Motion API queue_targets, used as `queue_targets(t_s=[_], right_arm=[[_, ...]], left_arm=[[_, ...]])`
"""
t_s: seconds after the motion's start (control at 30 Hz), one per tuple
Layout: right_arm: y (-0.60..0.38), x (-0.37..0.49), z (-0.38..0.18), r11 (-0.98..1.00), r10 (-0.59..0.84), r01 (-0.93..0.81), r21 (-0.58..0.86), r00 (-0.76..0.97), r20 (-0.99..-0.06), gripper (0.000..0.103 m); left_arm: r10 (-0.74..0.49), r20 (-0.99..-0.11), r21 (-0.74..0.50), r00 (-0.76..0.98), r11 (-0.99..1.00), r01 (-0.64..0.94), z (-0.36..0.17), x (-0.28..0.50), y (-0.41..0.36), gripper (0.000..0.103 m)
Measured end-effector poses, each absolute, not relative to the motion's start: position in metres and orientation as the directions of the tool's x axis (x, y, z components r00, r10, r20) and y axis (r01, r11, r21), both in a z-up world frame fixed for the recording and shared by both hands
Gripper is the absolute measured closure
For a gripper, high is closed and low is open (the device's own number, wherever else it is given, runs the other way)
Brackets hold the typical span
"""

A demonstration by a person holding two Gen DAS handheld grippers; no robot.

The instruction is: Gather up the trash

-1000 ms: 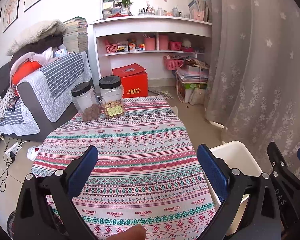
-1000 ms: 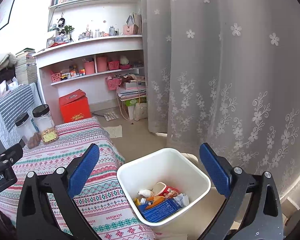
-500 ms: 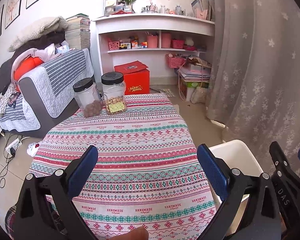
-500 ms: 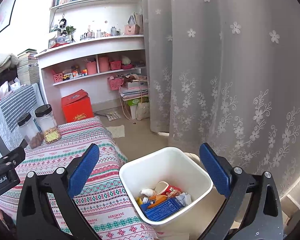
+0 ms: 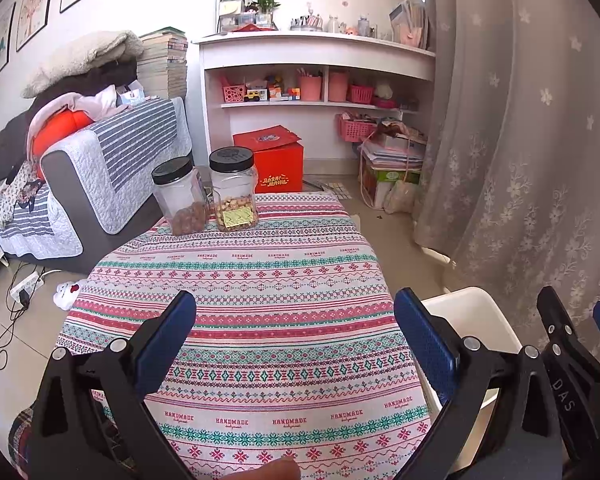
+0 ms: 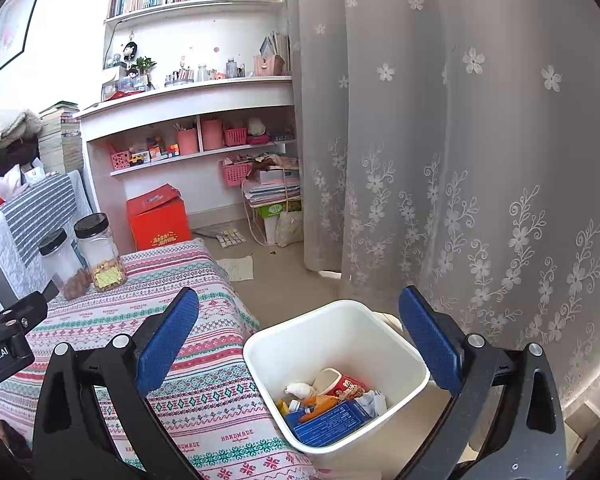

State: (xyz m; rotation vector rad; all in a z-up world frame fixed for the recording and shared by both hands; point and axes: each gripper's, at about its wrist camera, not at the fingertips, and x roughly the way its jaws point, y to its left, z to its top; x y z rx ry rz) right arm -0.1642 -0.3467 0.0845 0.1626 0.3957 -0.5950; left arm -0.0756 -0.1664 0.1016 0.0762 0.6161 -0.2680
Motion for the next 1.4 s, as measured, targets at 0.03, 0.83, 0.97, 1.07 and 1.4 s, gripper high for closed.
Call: queue_targets(t_s=[0.03, 0.83, 0.97, 1.07, 1.4], right_arm=[[-0.3468, -0.1643, 0.0845, 0.818, -0.512, 0.574, 0.036, 0.756, -0.408, 0.007], [-0.3474, -0.1659, 0.0853, 0.820, -0.509, 0.571, 0.039, 0.758, -0.407, 0.007], [-0.3470, -0.1658, 0.0851, 0.820, -0.509, 0.572, 0.037, 0.756, -0.411, 0.007], [-0.3464, -0.1658, 0.0850, 0.820, -0.508, 0.571, 0.038, 0.757, -0.411, 0.007], [-0.3468, -0.1617, 0.0808, 0.822, -0.495, 0.567, 0.050, 0.756, -0.428, 0.007]], left_arm=[[-0.226, -0.580, -0.009, 0.782, 0.963, 0.271, 0.1019, -0.0756, -0.1660, 0.007], [-0.217, -0.582, 0.004, 0.784, 0.963, 0.269, 0.0991, -0.0764, -0.1704, 0.007], [-0.212, -0.583, 0.012, 0.785, 0.963, 0.269, 0.0981, -0.0757, -0.1712, 0.007], [-0.214, -0.589, 0.007, 0.780, 0.963, 0.269, 0.0972, -0.0737, -0.1701, 0.007], [-0.243, -0.569, 0.013, 0.786, 0.953, 0.304, 0.0969, -0.0767, -0.1728, 0.016]])
